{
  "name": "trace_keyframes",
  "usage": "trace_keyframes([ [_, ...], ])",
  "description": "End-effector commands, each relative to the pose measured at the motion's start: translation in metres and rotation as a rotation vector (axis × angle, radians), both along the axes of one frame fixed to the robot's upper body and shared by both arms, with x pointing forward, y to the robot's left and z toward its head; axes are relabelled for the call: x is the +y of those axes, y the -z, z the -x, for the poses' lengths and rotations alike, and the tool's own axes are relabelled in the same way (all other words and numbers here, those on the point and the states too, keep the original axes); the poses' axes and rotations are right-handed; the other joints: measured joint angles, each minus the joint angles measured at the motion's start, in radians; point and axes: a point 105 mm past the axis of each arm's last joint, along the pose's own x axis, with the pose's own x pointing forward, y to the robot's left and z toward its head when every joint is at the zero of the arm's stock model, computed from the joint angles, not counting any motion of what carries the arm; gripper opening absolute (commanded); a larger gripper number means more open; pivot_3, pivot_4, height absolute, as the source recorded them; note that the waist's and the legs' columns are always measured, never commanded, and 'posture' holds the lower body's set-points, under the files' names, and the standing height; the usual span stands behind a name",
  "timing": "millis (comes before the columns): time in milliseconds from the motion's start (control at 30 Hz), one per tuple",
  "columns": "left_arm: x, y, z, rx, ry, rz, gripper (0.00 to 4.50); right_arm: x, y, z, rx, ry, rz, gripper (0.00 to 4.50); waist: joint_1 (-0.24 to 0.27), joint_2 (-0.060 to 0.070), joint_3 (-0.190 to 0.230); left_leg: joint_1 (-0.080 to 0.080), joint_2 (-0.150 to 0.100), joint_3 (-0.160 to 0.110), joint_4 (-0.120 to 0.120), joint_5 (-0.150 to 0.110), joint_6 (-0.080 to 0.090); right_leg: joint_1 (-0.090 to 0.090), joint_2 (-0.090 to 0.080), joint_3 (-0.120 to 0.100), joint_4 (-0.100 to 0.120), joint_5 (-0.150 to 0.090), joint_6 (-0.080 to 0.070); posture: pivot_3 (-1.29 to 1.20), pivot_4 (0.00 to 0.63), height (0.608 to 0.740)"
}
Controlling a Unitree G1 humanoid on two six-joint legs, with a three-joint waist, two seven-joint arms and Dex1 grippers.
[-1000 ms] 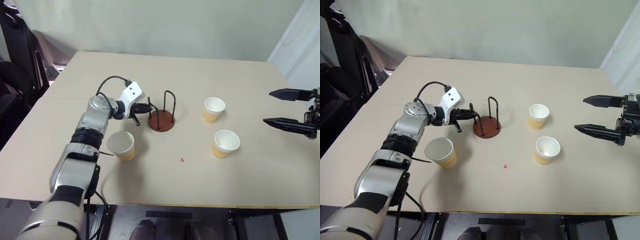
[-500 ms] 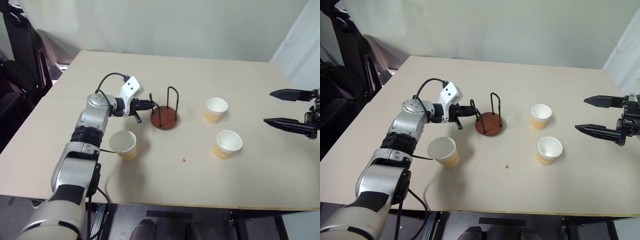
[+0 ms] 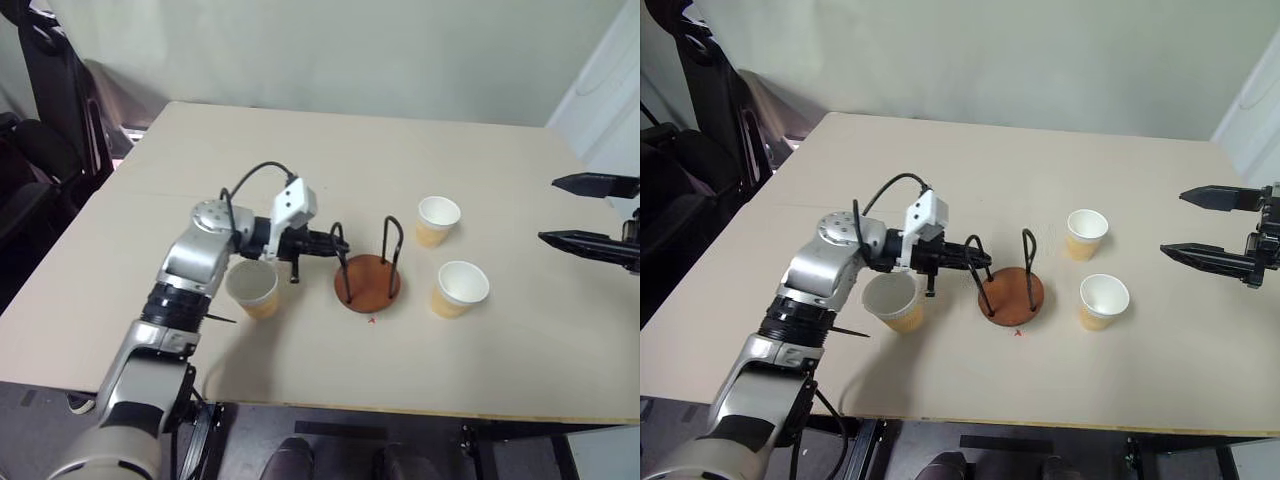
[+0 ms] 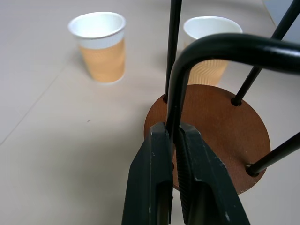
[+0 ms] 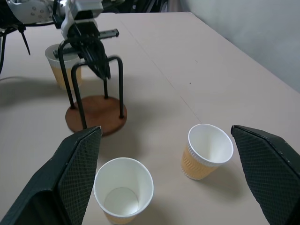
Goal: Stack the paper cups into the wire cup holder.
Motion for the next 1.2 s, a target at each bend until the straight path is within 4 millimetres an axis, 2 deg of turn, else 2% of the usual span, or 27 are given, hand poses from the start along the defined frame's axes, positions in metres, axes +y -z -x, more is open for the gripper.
trace_keyframes([
  [33, -0.016, -0.006, 0.008, -0.039, 0.038, -0.005, 0.02, 0.003, -0.009, 0.005, -0.047, -0.01, -0.001, 4.5, 0.0, 0.0, 0.0, 0.0, 0.0, 0.0, 0.001, 0.0, 0.0, 0.0, 0.0, 0.0, 0.0, 0.0, 0.0, 0.0, 0.15, 0.74],
  [300, -0.018, 0.022, 0.03, 0.002, 0.084, -0.103, 0.02, 0.002, 0.006, 0.015, 0.028, -0.03, 0.04, 4.5, 0.0, 0.0, 0.0, 0.0, -0.001, 0.001, 0.0, 0.0, 0.0, 0.0, 0.0, 0.0, -0.001, 0.0, 0.001, 0.0, 0.15, 0.74],
  [467, -0.016, 0.034, 0.021, -0.011, 0.002, -0.124, 0.02, 0.002, 0.018, 0.016, 0.079, -0.036, 0.086, 4.5, 0.001, 0.0, 0.0, 0.0, -0.001, 0.001, 0.001, 0.0, 0.001, 0.001, -0.001, 0.0, -0.001, 0.001, 0.001, 0.0, 0.15, 0.74],
  [633, -0.02, 0.04, 0.022, 0.003, -0.013, -0.12, 0.02, -0.002, 0.035, 0.017, 0.131, -0.024, 0.159, 4.5, 0.0, 0.0, 0.0, 0.002, -0.002, 0.001, 0.001, 0.0, 0.001, 0.004, 0.0, 0.0, -0.001, 0.001, 0.001, 0.0, 0.15, 0.74],
  [900, -0.019, 0.05, 0.03, 0.021, 0.008, -0.172, 0.02, 0.003, 0.038, 0.015, 0.127, -0.035, 0.154, 4.5, 0.0, 0.0, 0.0, 0.007, -0.003, 0.002, 0.001, -0.001, 0.002, 0.009, 0.0, 0.001, -0.001, 0.001, 0.001, 0.0, 0.15, 0.74],
  [1033, -0.017, 0.054, 0.033, 0.028, 0.014, -0.184, 1.16, 0.005, 0.039, 0.015, 0.129, -0.04, 0.151, 4.5, -0.002, 0.0, 0.0, 0.01, -0.003, 0.002, 0.0, -0.001, 0.002, 0.011, 0.0, 0.001, -0.002, 0.001, 0.001, 0.0, 0.15, 0.74],
  [1200, -0.018, 0.052, 0.031, 0.011, 0.003, -0.177, 3.06, 0.007, 0.041, 0.016, 0.134, -0.048, 0.146, 4.5, -0.001, 0.0, 0.0, 0.01, -0.003, 0.002, 0.0, -0.001, 0.002, 0.011, 0.0, 0.001, -0.002, 0.001, 0.001, 0.0, 0.15, 0.74],
])
